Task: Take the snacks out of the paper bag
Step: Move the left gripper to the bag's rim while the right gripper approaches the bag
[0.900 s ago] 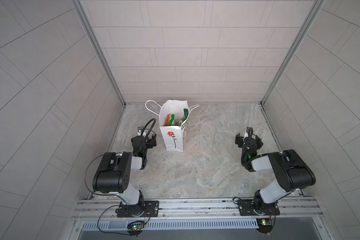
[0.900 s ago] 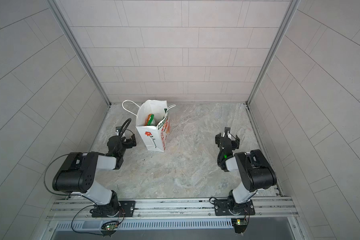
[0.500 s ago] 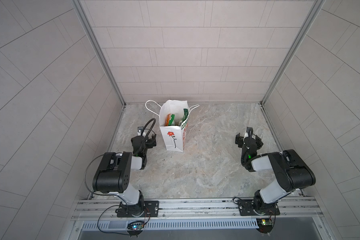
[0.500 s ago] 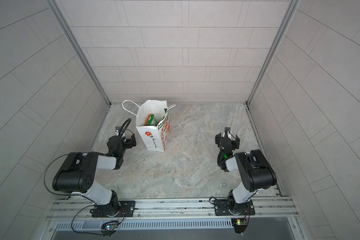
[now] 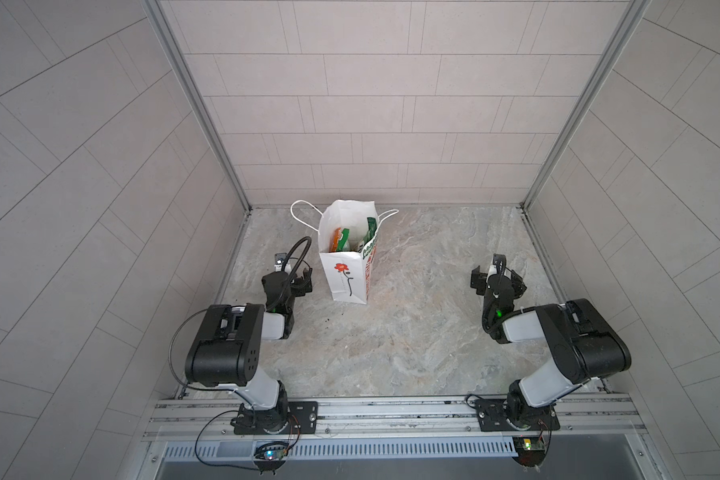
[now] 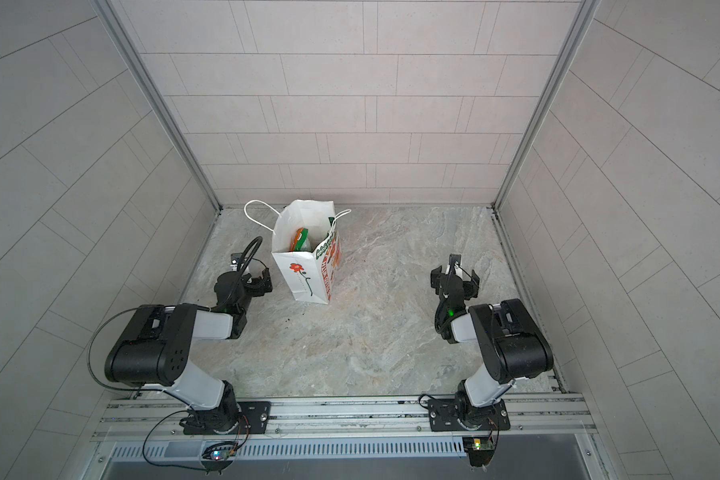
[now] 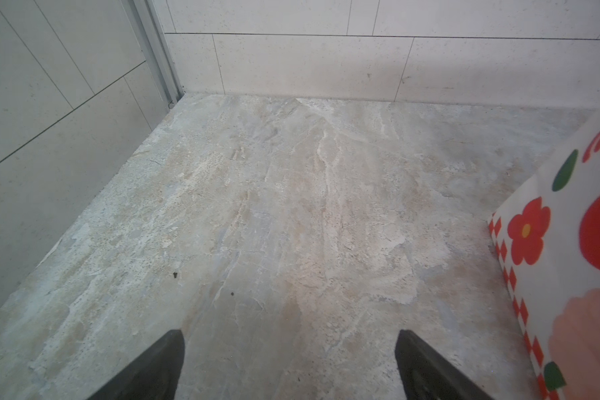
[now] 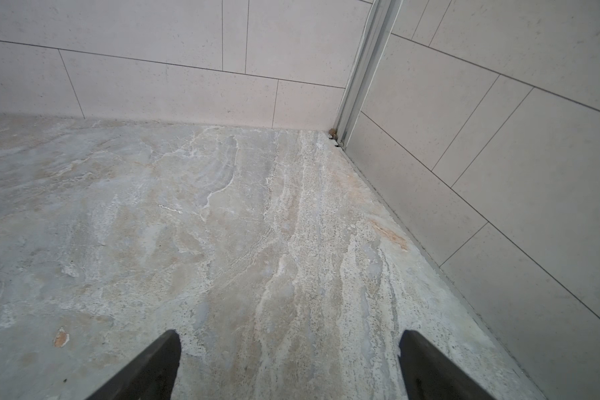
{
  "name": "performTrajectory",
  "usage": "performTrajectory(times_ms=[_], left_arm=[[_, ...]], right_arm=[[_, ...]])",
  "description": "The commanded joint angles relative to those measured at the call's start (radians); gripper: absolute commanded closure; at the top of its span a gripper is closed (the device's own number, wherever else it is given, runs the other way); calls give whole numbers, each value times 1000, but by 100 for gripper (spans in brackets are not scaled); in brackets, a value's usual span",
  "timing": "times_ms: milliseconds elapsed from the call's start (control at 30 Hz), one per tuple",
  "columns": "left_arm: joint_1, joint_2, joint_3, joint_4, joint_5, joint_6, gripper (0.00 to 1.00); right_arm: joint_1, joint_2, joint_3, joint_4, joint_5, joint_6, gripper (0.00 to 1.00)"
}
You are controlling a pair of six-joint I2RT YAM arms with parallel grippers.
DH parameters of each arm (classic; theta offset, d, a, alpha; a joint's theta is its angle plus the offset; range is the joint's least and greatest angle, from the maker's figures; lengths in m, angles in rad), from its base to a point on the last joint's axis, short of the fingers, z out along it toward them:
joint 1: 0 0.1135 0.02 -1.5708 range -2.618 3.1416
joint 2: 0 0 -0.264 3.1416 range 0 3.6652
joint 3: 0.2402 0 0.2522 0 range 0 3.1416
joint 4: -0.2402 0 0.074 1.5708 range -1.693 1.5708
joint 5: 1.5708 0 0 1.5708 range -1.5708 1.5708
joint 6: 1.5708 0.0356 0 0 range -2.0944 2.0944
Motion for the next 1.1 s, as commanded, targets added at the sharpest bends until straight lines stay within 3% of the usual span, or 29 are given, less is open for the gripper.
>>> performTrajectory(times_ms=[0, 100, 167, 233, 367, 567, 733, 867, 1067], left_arm=[[-2, -86, -25, 14, -97, -31, 0], [-3, -194, 0, -129, -184, -57, 0], [-5, -279, 50, -288, -275, -112, 0], [-4, -375, 134, -542, -367, -261, 0], [-4, -504, 289, -894, -346, -405, 0], [-1, -602, 538, -1105, -142, -411, 0], [16, -509, 782, -1195, 151, -371, 0], [22, -407, 906, -1235, 311, -344, 0], [62, -286, 992, -1257, 414, -368, 4]], right_arm=[[1, -48, -35, 15, 11, -4, 1], [5, -130, -41, -33, 50, -3, 1], [2, -216, -12, -166, 73, 12, 1], [0, -299, 68, -405, 78, 80, 1], [-12, -373, 196, -746, -29, 200, 1], [-11, -386, 339, -978, -315, 231, 1], [-2, -328, 394, -984, -613, 306, 1], [30, -274, 439, -995, -699, 327, 1], [82, -235, 454, -975, -730, 336, 1]])
